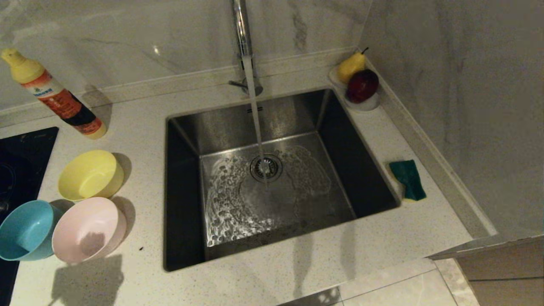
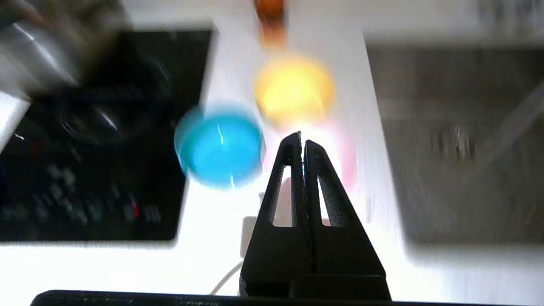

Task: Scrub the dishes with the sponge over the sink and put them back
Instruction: Pick up a bowl and the sponge

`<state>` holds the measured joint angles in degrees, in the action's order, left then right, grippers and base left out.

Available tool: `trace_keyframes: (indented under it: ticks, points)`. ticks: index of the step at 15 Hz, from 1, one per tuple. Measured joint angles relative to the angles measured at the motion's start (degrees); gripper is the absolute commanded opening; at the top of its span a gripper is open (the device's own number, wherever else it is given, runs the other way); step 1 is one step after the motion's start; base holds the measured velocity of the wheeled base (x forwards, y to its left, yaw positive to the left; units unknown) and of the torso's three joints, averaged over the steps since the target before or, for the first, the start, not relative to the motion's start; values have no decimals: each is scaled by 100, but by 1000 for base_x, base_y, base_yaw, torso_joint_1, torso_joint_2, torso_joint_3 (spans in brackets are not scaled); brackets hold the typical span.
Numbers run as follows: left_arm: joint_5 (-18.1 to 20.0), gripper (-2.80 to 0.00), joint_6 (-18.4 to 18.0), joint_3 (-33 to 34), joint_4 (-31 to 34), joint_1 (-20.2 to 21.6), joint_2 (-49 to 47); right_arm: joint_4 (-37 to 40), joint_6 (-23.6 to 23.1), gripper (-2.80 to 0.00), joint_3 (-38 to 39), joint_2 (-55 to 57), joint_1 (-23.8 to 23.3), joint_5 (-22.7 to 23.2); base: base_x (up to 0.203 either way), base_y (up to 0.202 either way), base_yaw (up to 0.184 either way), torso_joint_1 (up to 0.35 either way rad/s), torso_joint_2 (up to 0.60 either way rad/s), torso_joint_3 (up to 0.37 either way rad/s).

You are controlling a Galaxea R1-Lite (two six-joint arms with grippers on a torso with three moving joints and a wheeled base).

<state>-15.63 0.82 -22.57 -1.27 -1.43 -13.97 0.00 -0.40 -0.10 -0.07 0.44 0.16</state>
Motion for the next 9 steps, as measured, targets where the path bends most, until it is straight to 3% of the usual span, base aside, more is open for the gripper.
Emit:
trace_keyframes:
  ticks: [2, 5, 7, 9]
  points:
    - [353, -280, -233, 829, 351, 27, 731, 0, -1, -280, 0, 0, -3, 0, 0, 0, 0, 0, 0, 0]
    - [827, -280, -403, 1872, 98, 41, 1225, 0, -1, -280, 0, 0, -2, 0, 0, 0, 0, 0, 0, 0]
    - [1423, -280, -283, 2159, -201, 46, 1344, 0, -1, -280, 0, 0, -2, 0, 0, 0, 0, 0, 0, 0]
    - [1536, -280, -202, 2216, -297, 46, 1398, 0, -1, -280, 0, 0, -2, 0, 0, 0, 0, 0, 0, 0]
